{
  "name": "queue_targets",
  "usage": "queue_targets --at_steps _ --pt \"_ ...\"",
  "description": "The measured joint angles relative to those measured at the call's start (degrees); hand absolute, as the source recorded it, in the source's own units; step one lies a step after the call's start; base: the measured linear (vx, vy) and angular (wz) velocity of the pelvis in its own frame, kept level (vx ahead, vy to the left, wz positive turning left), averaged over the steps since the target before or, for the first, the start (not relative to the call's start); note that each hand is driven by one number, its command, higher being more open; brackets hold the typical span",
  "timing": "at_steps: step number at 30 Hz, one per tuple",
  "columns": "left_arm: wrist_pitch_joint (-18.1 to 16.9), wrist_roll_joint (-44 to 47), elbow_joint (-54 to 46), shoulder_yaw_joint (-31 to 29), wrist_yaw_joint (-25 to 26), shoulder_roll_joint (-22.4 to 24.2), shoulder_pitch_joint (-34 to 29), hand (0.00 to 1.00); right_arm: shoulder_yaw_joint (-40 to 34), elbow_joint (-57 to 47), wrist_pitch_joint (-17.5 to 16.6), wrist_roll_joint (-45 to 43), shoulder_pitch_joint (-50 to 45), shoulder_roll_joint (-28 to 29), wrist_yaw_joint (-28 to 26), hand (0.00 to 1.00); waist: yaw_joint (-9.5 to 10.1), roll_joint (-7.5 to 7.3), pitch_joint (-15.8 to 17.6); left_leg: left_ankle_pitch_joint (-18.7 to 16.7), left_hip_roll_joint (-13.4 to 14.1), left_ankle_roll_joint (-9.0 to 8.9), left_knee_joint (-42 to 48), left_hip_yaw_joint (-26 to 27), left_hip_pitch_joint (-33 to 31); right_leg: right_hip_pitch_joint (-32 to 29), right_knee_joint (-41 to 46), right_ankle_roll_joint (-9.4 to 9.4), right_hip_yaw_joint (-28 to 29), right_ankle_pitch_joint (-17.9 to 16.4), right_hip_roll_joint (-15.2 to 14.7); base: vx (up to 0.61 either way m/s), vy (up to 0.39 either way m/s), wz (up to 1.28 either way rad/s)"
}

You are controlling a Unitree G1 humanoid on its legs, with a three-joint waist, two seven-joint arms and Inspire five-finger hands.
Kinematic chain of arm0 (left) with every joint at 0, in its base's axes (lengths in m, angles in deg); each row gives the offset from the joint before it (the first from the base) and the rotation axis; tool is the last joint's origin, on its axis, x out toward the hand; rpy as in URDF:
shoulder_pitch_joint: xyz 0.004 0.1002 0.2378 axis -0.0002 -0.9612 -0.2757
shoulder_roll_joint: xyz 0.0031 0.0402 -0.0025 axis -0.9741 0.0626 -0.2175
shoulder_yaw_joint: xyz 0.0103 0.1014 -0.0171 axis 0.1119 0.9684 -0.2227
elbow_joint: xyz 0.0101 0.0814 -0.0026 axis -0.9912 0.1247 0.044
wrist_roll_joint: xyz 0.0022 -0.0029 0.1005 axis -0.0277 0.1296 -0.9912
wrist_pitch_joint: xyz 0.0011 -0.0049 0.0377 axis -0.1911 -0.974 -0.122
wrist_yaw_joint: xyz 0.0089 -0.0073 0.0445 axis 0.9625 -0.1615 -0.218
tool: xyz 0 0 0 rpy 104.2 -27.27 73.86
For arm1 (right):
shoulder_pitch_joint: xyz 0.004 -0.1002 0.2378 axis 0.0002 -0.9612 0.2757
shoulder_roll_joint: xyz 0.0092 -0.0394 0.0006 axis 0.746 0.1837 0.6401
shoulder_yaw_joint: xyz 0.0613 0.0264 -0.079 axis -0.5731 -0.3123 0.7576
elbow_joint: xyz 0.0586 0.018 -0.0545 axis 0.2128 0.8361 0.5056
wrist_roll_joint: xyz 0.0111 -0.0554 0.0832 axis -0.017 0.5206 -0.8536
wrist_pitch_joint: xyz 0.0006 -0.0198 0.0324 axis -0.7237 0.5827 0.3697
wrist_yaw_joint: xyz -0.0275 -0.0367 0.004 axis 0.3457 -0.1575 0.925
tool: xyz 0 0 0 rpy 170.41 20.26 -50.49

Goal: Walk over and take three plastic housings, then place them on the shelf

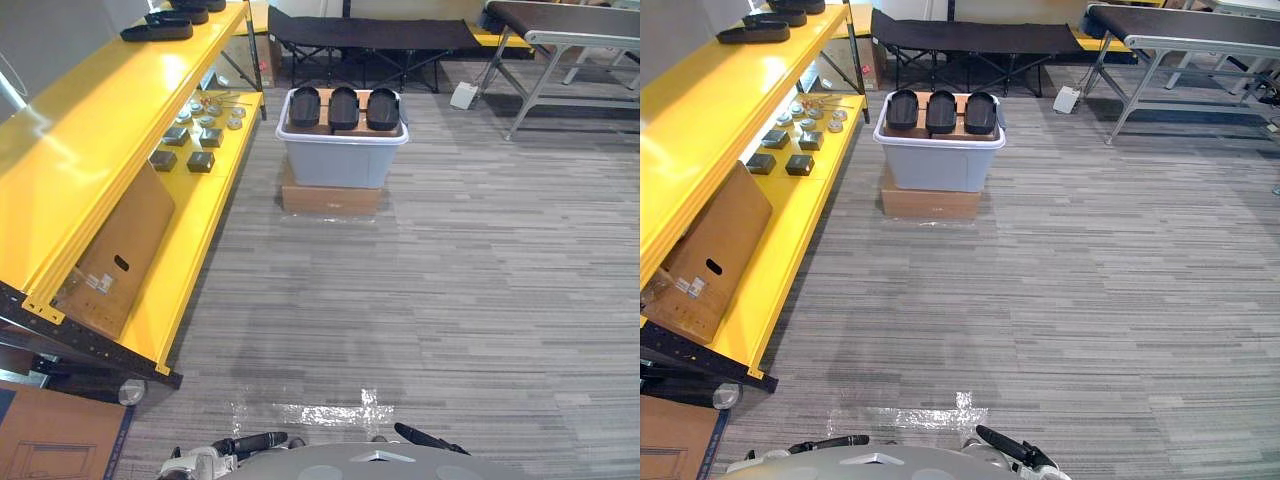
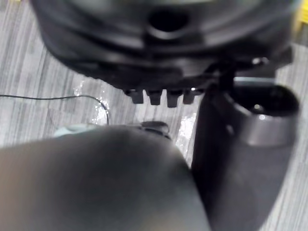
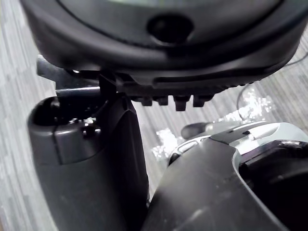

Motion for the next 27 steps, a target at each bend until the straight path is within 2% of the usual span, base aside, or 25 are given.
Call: queue_targets --at_steps 5,7,11,14,16,21,24,27 --pt "-3.8 0.3 -0.7 3.4 0.1 -0.8 0.4 1.0 1.7 -1.0 -5.0 1.1 0.2 0.4 0.1 1.0 -0.34 -0.33 0.3 0.0 0.0 -0.03 0.0 0.2 0.0 0.3 -0.8 0.54 0.0 0.3 0.0 -0.01 -0.003 -0.01" --pt "-5.6 0.7 -1.7 3.7 0.0 -0.9 0.0 1.0 2.6 -3.2 -5.7 -0.1 0.6 0.5 0.1 1.0 -0.31 -0.32 0.3 0.1 0.0 -0.12 0.0 0.2 -0.1 0.1 -0.8 0.55 -0.1 0.4 0.1 -0.05 -0.011 -0.01" --pt "-6.7 5.3 -2.2 3.7 0.4 -0.8 -0.1 1.0 3.2 -4.8 -8.7 -1.9 2.8 2.7 1.3 1.0 -0.2 -0.37 0.3 0.2 0.1 -0.34 -0.1 0.1 -0.2 -0.1 -0.9 0.56 -0.4 0.4 0.1 -0.05 -0.014 0.02" --pt "-7.7 6.0 -2.3 3.7 1.7 -0.7 -0.2 1.0 4.4 -4.9 -9.0 -4.6 4.1 3.6 1.4 1.0 -0.16 -0.44 0.2 0.2 0.0 -0.36 -0.1 -0.2 -0.2 0.4 -1.8 0.98 -0.9 0.7 0.1 -0.02 -0.01 0.05" --pt "-9.5 7.6 -2.3 3.7 3.6 -0.6 -0.4 1.0 4.4 -4.8 -9.8 -7.4 4.7 4.0 1.7 1.0 -0.16 -0.46 0.2 0.2 -0.1 -0.35 -0.1 -0.5 -0.2 1.0 -2.0 1.09 -1.2 0.8 0.1 0.0 -0.007 0.09" --pt "-21.4 7.5 -2.6 3.7 11.5 2.5 -0.8 1.0 4.2 -4.6 -14.7 -10.7 4.8 5.6 2.3 1.0 -0.24 -0.76 0.2 0.3 -0.4 -0.43 -0.1 -1.3 -0.6 1.0 -2.0 1.11 -2.2 0.8 -0.2 -0.02 -0.004 0.08" --pt "-23.4 7.0 -4.1 3.8 13.2 2.9 -0.8 1.0 4.2 -4.6 -14.8 -12.3 5.0 6.2 2.2 1.0 -0.19 -1.01 0.2 0.5 -0.4 -0.62 -0.1 -1.5 -0.9 0.8 -2.0 1.13 -2.5 0.8 -0.2 -0.03 -0.006 0.05" --pt "-23.9 6.9 -4.2 3.7 14.6 3.4 -0.8 1.0 4.1 -4.6 -14.0 -12.4 5.1 6.1 2.3 1.0 -0.22 -1.0 0.2 0.5 -0.4 -0.68 -0.1 -1.5 -0.9 0.8 -2.0 1.14 -2.5 0.8 -0.2 -0.01 -0.002 0.0"
